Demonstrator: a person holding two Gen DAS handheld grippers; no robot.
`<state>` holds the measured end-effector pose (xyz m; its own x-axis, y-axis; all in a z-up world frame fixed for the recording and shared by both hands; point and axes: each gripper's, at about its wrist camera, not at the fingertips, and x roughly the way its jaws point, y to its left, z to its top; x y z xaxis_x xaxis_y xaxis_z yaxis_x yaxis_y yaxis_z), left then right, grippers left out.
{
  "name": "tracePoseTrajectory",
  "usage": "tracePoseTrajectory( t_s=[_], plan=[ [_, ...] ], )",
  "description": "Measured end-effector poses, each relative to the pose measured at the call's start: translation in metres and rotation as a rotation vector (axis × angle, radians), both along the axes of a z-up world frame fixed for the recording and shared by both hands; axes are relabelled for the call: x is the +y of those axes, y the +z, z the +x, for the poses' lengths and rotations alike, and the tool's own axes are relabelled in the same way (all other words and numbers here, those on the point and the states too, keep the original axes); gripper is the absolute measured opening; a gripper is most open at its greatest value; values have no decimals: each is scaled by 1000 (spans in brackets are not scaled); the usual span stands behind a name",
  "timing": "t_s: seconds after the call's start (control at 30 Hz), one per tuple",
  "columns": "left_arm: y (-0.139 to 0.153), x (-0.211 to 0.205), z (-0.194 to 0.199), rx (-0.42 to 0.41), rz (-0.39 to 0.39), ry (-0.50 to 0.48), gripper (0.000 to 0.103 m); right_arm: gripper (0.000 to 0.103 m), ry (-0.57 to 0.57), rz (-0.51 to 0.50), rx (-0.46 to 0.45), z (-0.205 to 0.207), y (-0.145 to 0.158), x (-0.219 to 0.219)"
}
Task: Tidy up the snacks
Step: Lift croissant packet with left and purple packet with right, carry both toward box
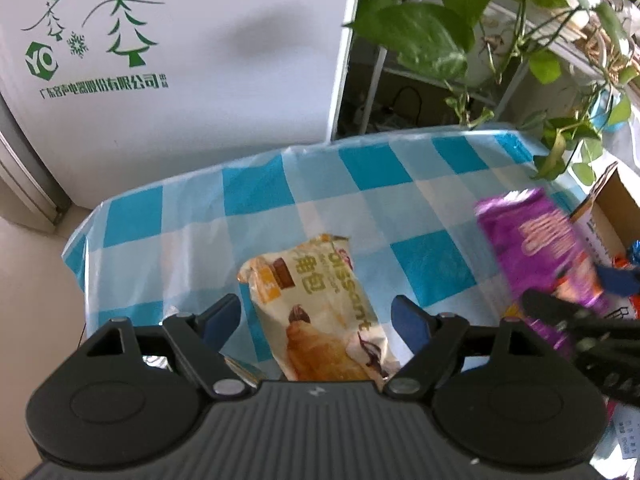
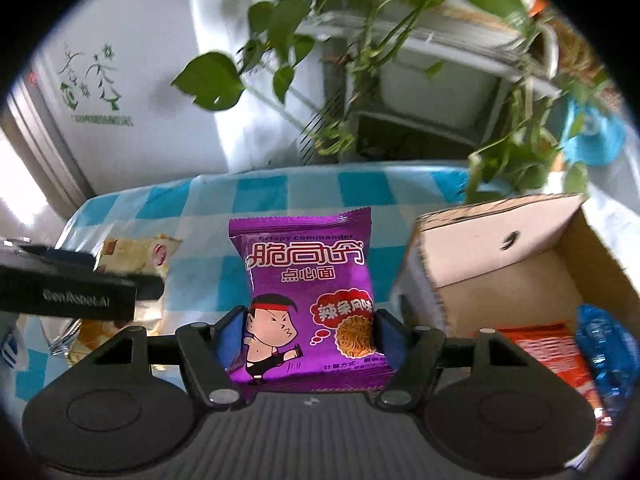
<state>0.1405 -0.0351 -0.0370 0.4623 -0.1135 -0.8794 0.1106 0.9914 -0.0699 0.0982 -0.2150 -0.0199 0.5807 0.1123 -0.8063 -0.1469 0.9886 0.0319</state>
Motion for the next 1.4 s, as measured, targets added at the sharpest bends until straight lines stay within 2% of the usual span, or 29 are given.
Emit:
tracePoseTrajectory(
  t_s=[0.13,0.3,0.4,0.57,0.9,1.2,1.4],
  plan=[
    [-6,-14,-4,0,43,-24,83,74,7,-87,-85,-7,14,-3],
    [-16,-30,-7,5,76,-43,79,74,-9,-51,-105,-9,25,-12],
    [-19,-39,-11,-5,79,-72,63,74,-16,-34,-108,-11,30,-15],
    [-14,-44,-20,-35,55,-91,52,74,-36,1,-101,-17,32,-20],
    [4,-50,-48,-85,23,-94,52,74,-101,89,-103,-40,43,-38],
    [15,-50,-76,-121,13,-103,52,74,-120,103,-106,-59,46,-46],
    [19,-45,-96,-133,-24,-83,51,74,-122,103,-106,-68,47,-47]
  ],
)
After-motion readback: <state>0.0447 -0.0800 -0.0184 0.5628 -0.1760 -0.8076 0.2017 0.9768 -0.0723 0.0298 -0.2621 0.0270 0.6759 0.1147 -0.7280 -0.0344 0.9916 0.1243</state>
